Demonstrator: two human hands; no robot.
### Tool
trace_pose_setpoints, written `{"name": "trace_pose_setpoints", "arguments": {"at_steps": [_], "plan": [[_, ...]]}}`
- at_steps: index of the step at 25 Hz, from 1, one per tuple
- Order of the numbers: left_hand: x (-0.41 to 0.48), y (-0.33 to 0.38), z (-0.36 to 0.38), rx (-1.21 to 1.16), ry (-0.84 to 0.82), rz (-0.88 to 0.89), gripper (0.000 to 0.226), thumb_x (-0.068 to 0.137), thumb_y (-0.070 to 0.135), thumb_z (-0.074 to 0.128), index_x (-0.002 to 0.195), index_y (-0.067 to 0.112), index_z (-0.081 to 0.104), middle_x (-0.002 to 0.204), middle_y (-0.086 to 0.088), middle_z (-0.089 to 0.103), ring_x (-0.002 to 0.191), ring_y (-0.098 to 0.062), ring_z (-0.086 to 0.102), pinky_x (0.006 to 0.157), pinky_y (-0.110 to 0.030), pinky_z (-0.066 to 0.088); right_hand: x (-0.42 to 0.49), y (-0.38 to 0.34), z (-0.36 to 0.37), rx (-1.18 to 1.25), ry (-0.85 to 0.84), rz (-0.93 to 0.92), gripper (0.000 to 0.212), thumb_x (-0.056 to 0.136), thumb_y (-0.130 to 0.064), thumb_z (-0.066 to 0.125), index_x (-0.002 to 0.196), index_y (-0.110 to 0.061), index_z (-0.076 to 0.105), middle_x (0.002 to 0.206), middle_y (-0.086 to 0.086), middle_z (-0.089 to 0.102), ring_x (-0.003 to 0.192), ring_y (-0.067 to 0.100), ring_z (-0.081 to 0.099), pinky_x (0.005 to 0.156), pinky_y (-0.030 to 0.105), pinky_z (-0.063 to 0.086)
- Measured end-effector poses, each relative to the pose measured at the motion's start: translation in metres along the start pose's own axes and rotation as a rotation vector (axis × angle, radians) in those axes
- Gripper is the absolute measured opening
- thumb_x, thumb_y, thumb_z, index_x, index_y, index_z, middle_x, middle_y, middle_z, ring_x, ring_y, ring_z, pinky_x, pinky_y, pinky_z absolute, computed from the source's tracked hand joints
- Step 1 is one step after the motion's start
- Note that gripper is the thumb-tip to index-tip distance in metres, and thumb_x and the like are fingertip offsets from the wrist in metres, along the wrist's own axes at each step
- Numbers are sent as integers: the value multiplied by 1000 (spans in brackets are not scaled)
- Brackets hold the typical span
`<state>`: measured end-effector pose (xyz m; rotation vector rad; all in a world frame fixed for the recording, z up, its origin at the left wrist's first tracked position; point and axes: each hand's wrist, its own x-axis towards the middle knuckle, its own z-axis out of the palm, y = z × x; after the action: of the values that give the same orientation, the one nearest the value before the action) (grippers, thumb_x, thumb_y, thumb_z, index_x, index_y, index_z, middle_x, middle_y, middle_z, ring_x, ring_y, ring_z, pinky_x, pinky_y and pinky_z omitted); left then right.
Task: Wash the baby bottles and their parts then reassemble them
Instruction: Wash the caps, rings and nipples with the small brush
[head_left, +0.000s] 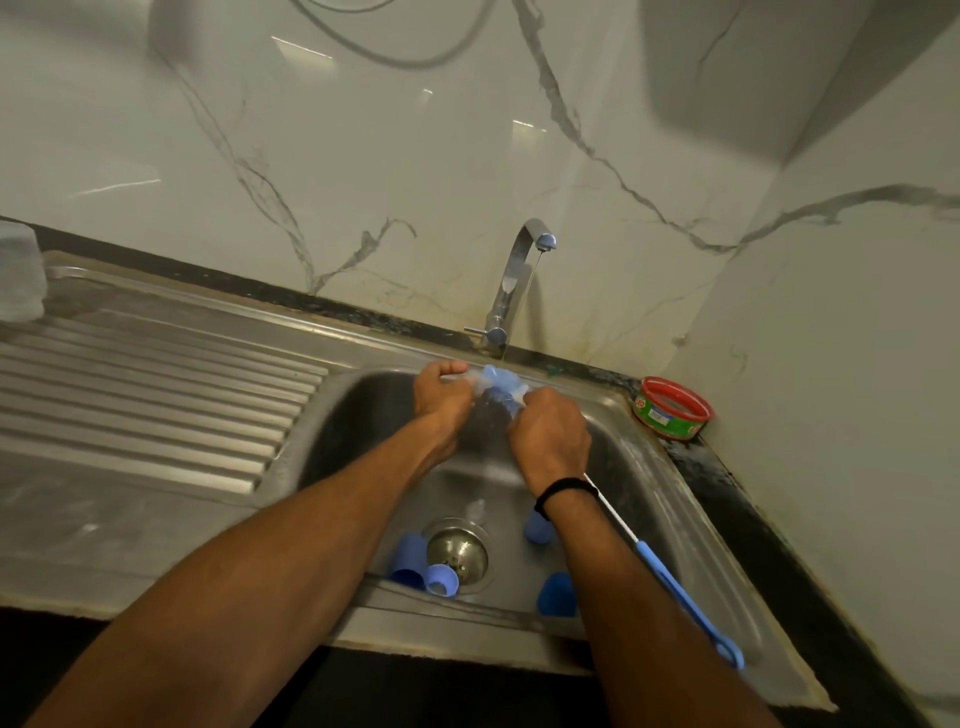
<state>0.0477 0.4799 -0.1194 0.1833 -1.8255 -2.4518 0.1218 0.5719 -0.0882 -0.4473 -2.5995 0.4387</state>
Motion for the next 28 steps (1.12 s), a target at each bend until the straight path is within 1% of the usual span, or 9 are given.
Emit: {"name": "trace_pose_setpoints", "arguments": {"at_steps": [3, 6, 7, 9, 12, 15, 19, 23, 28], "plan": [[4, -2, -4, -136, -87, -102, 19, 93, 0, 65, 111, 7, 68, 95, -15, 69, 74, -18, 62, 69, -27, 58, 15, 8, 4, 163, -116, 169, 32, 91, -36, 64, 107, -9, 70, 103, 13, 71, 91, 30, 66, 62, 24, 40], [-5, -9, 7, -48, -193, -52, 22, 93, 1, 66, 115, 5, 68, 93, -15, 70, 71, -17, 61, 62, -23, 57, 25, 15, 4, 282, -160, 225, 31, 86, -35, 67, 97, -7, 74, 89, 12, 71, 74, 25, 61, 44, 21, 31], [-6, -13, 11, 4, -220, -12, 23, 93, 3, 68, 116, 5, 68, 93, -15, 71, 70, -17, 61, 62, -23, 56, 27, 16, 4, 319, -148, 253, 30, 84, -34, 69, 95, -7, 75, 86, 10, 72, 73, 25, 64, 44, 21, 34], [-4, -21, 18, 95, -197, 55, 16, 93, 6, 69, 108, 2, 71, 87, -14, 70, 70, -19, 63, 61, -25, 56, 29, 19, 5, 375, -125, 304, 32, 80, -35, 71, 96, -9, 75, 88, 10, 74, 79, 27, 70, 51, 26, 48], [-1, -25, 20, 183, -87, 166, 11, 92, 11, 70, 93, 2, 76, 82, -14, 73, 74, -24, 66, 70, -34, 58, 29, 16, 6, 360, -152, 256, 30, 86, -35, 69, 98, -8, 74, 87, 9, 71, 78, 25, 67, 50, 22, 42], [-10, -25, 22, 227, -138, 219, 11, 86, 14, 78, 83, 4, 77, 80, -14, 75, 77, -25, 71, 74, -37, 60, 31, 20, 6, 380, -132, 284, 30, 87, -32, 67, 100, -5, 73, 92, 11, 73, 83, 27, 69, 56, 26, 48], [-6, -21, 19, 241, -90, 233, 19, 85, 16, 78, 79, -2, 75, 72, -11, 72, 68, -21, 69, 72, -36, 61, 32, 20, 7, 411, -143, 271, 33, 88, -32, 68, 101, -2, 72, 92, 12, 73, 82, 27, 70, 51, 23, 43], [-4, -17, 18, 230, -87, 228, 11, 83, 12, 79, 80, 2, 78, 75, -13, 75, 76, -28, 75, 76, -42, 63, 31, 16, 4, 378, -122, 247, 33, 92, -33, 66, 105, -3, 71, 98, 13, 72, 85, 25, 66, 59, 25, 40], [-4, -13, 17, 266, -109, 259, 9, 84, 12, 79, 78, 5, 78, 72, -10, 74, 73, -24, 75, 74, -37, 64, 31, 17, 4, 360, -121, 245, 32, 92, -31, 64, 105, -3, 71, 99, 13, 72, 91, 29, 68, 63, 27, 43]]}}
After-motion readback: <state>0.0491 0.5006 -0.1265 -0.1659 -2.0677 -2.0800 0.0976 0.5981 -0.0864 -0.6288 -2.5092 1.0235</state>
